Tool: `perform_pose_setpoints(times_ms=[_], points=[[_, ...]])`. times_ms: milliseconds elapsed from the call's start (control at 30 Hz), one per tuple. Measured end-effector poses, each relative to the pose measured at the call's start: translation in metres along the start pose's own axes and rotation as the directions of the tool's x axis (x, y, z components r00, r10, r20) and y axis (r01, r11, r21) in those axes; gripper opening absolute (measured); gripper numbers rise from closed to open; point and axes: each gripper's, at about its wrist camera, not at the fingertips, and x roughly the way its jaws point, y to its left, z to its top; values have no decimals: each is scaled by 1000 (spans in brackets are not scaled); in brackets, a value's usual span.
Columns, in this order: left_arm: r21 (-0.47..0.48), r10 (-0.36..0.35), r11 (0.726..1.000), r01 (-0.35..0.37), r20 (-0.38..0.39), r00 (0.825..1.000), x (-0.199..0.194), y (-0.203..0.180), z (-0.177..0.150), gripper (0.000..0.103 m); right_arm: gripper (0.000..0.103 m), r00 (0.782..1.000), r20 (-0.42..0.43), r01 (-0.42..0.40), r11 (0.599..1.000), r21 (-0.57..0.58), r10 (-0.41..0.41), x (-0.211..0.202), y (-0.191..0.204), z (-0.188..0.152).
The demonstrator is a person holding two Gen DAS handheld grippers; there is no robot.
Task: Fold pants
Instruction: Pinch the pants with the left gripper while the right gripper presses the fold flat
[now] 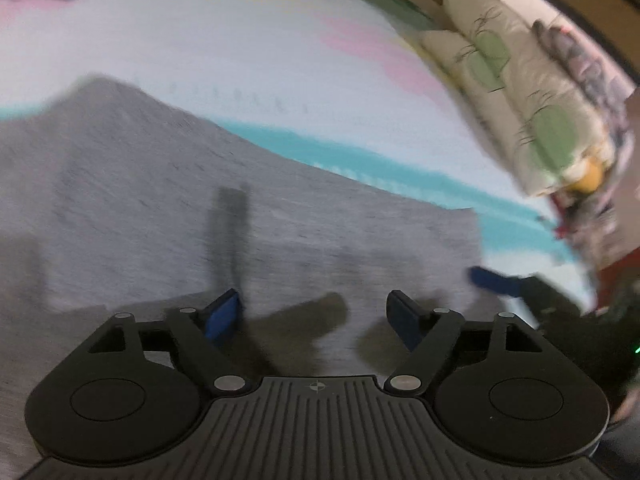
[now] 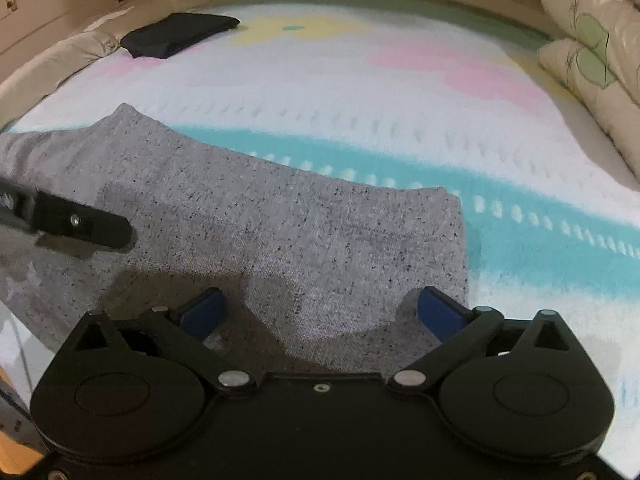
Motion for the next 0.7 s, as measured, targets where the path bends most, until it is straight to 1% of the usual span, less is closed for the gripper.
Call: perform_pose_setpoints(times_ms=[100, 233, 300, 367, 400, 433, 500, 567, 633, 700], points=[[-37, -18, 999, 19, 7, 1000, 3, 4, 3, 77, 103, 1000, 30, -2, 1000, 1, 2, 1, -2, -3], [-150, -71, 986, 75, 31, 997, 6, 18, 6, 76, 103, 999, 48, -1, 1000, 17, 0, 3, -1, -3], [-160, -75, 984, 80, 34, 997, 7, 20, 7, 74, 103, 999, 50, 4, 1000, 26, -6, 5, 0, -3], [-128, -50, 990, 54, 35, 998, 7, 15, 6, 66, 103, 999, 47, 8, 999, 54, -11, 4, 1, -3], [-100, -22, 995, 25, 37, 999, 9, 10, 5, 54, 103, 999, 48, 9, 998, 66, -13, 3, 1, -5], [-60, 22, 998, -20, 40, 999, 11, 4, 6, 40, 103, 998, 52, 12, 997, 75, -16, 4, 1, -6], [-6, 87, 996, -87, 48, 995, 13, -5, 5, 28, 103, 998, 64, 23, 996, 82, -28, 3, 3, -8], [16, 88, 996, -89, 54, 995, 13, -8, 3, 23, 103, 996, 73, 36, 995, 93, -42, 2, 5, -9], [26, 100, 994, -101, 62, 993, 11, -11, 2, 14, 103, 995, 79, 53, 993, 104, -61, 2, 7, -9], [35, 108, 993, -111, 77, 991, 9, -15, 1, 11, 103, 993, 80, 81, 991, 106, -90, 0, 12, -10]])
